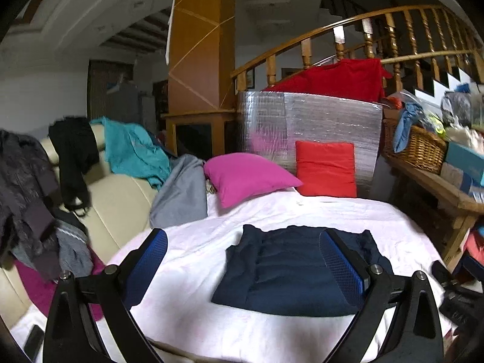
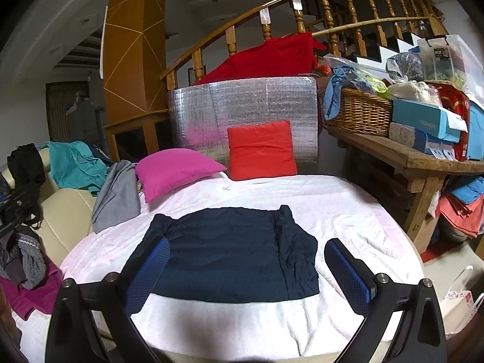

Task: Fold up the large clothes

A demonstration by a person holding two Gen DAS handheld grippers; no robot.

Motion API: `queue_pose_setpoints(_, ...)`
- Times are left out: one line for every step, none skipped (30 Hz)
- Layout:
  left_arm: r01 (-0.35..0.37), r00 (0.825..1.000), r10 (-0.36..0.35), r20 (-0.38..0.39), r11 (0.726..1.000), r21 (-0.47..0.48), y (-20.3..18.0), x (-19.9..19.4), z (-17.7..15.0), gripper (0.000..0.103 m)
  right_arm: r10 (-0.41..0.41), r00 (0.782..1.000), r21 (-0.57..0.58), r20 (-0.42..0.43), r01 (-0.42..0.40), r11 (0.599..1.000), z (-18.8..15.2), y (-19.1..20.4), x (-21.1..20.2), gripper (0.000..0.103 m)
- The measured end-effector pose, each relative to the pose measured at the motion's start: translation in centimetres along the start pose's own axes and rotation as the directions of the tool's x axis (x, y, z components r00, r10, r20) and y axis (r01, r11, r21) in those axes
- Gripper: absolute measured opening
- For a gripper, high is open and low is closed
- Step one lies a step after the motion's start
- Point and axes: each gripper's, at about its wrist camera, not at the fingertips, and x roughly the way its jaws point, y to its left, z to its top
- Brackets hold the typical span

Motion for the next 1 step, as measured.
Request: queue_pose_setpoints(-0.011, 1.000, 0.011, -0.015, 1.000, -0.009, 0.49, 1.07, 0.06, 0.100, -0.013, 1.000, 0.011, -0.003, 0.013, 1.000, 0.46, -0.81, 0.65, 0.103)
